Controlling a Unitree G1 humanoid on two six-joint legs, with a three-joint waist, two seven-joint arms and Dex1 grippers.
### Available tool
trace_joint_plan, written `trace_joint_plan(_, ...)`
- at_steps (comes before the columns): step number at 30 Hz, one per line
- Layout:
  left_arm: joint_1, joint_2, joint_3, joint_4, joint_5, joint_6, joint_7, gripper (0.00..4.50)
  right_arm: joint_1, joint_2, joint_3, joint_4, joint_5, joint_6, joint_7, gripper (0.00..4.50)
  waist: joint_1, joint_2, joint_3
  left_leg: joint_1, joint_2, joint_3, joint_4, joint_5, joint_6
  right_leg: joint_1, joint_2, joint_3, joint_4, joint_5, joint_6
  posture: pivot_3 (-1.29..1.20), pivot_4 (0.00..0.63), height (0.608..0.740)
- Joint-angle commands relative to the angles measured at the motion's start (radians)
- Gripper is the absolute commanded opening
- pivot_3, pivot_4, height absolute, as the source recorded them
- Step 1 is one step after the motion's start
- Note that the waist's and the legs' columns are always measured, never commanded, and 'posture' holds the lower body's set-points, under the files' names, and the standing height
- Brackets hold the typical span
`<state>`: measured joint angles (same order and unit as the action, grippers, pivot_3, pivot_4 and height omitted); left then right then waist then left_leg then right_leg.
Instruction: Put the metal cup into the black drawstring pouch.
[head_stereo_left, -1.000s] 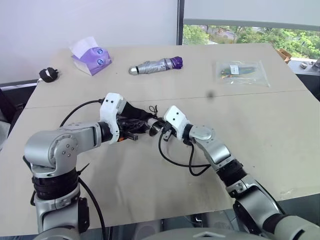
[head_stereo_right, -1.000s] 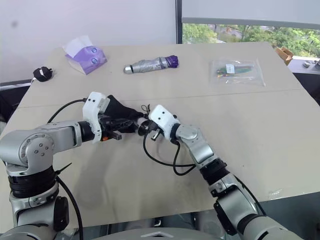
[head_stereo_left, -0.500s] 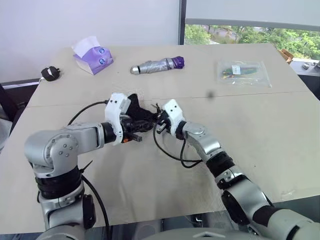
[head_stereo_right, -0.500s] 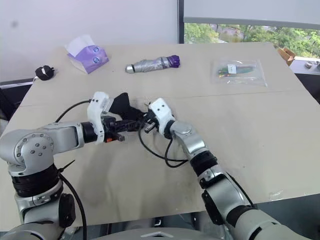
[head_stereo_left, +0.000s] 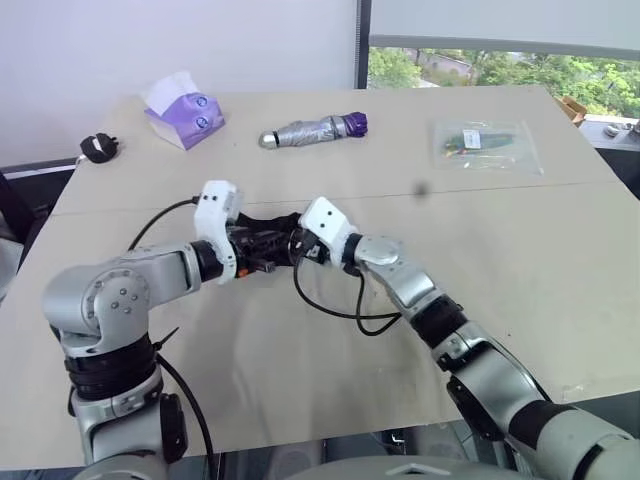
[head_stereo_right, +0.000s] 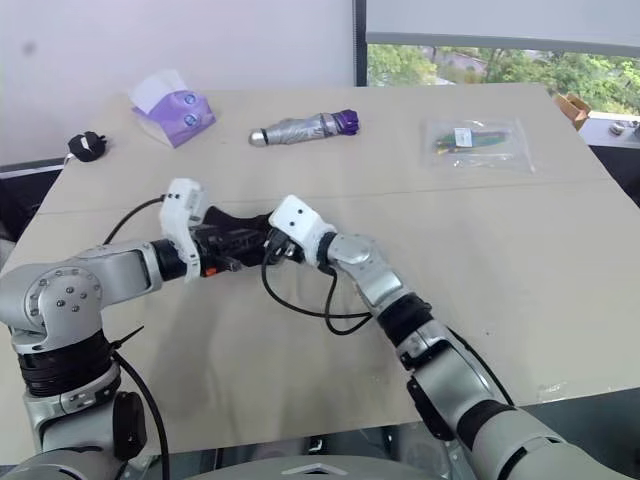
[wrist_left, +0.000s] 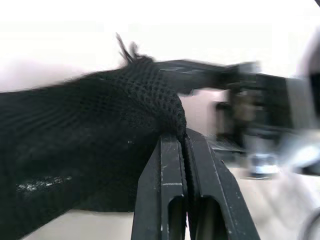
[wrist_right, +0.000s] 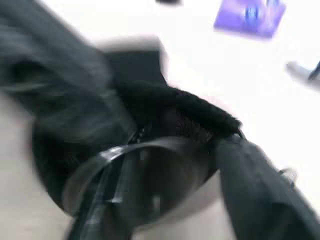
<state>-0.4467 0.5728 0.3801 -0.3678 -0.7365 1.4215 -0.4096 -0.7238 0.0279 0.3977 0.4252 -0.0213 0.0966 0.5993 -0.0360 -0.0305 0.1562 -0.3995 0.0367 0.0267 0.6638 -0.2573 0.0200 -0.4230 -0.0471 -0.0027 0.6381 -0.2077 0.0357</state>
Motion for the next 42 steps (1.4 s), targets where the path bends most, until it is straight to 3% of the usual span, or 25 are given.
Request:
trace_joint_plan(1, 0.018, 0.066, -0.016, 0.025, 0.03, -0.131, -0.066, 0.0, 0.077, -0.107, -0.01, -0.288, 0.062, 0.105, 0.129, 3.17, 0.004, 0.0, 0.0, -0.001, 0.0, -0.001, 0.0, 0.0, 0.0, 0.0, -0.001, 0.0, -0.001, 0.0, 0.0, 0.0, 0.15, 0.74)
trace_joint_plan(3, 0.025, 0.115, -0.036, 0.05, 0.028, -0.158, -0.118, 0.0, 0.113, -0.153, -0.016, -0.388, 0.073, 0.137, 0.15, 4.21, 0.005, 0.0, 0.0, -0.002, -0.001, -0.001, -0.001, 0.0, 0.0, 0.0, -0.001, -0.001, -0.003, 0.0, 0.0, 0.0, 0.15, 0.74)
trace_joint_plan(4, 0.034, 0.145, -0.05, 0.053, 0.032, -0.179, -0.15, 0.0, 0.126, -0.168, -0.02, -0.422, 0.085, 0.156, 0.159, 4.44, 0.004, 0.0, 0.0, -0.002, -0.001, -0.001, -0.001, 0.0, 0.001, 0.0, -0.001, -0.001, -0.003, 0.0, 0.0, 0.0, 0.15, 0.74)
trace_joint_plan(9, 0.042, 0.23, -0.05, 0.082, 0.015, -0.225, -0.243, 0.0, 0.095, -0.18, 0.05, -0.283, -0.062, 0.027, 0.086, 4.44, -0.005, 0.0, 0.001, 0.002, 0.0, 0.0, -0.004, -0.001, 0.003, 0.0, 0.001, -0.002, 0.0, -0.003, -0.005, 0.0, 0.15, 0.74)
trace_joint_plan(16, 0.044, 0.284, -0.031, 0.057, -0.007, -0.224, -0.275, 0.0, -0.106, -0.018, 0.126, 0.266, -0.256, -0.277, -0.157, 4.44, -0.006, -0.001, 0.002, 0.001, 0.001, 0.0, -0.005, 0.0, 0.0, -0.002, 0.01, -0.001, 0.002, -0.003, -0.004, 0.0, 0.15, 0.74)
trace_joint_plan(22, 0.04, 0.288, -0.019, 0.029, -0.028, -0.207, -0.251, 0.0, -0.204, 0.069, 0.104, 0.507, -0.287, -0.392, -0.232, 4.44, -0.006, -0.003, 0.001, 0.001, 0.001, 0.001, -0.006, 0.002, -0.003, -0.004, 0.009, 0.0, 0.002, -0.002, -0.003, 0.0, 0.15, 0.74)
trace_joint_plan(26, 0.04, 0.295, -0.001, 0.024, -0.035, -0.199, -0.232, 0.0, -0.234, 0.089, 0.087, 0.577, -0.288, -0.417, -0.248, 3.25, -0.007, -0.002, 0.001, 0.001, 0.002, 0.0, -0.006, 0.002, -0.003, -0.004, 0.008, 0.0, 0.003, -0.002, -0.004, 0.0, 0.15, 0.74)
trace_joint_plan(32, 0.072, 0.284, 0.033, 0.001, -0.05, -0.19, -0.208, 0.0, -0.208, 0.063, 0.05, 0.561, -0.273, -0.439, -0.243, 0.25, -0.004, -0.002, 0.002, 0.001, 0.001, -0.003, -0.007, 0.002, -0.003, -0.003, 0.008, 0.0, 0.004, -0.003, -0.005, 0.0, 0.15, 0.74)
trace_joint_plan(42, 0.116, 0.225, 0.072, -0.05, -0.098, -0.228, -0.172, 0.0, -0.176, -0.072, -0.035, 0.351, -0.267, -0.361, -0.231, 0.11, -0.005, -0.002, 0.002, 0.0, 0.001, -0.003, -0.011, 0.005, -0.008, -0.005, 0.007, 0.0, 0.003, -0.003, -0.005, 0.0, 0.15, 0.74)
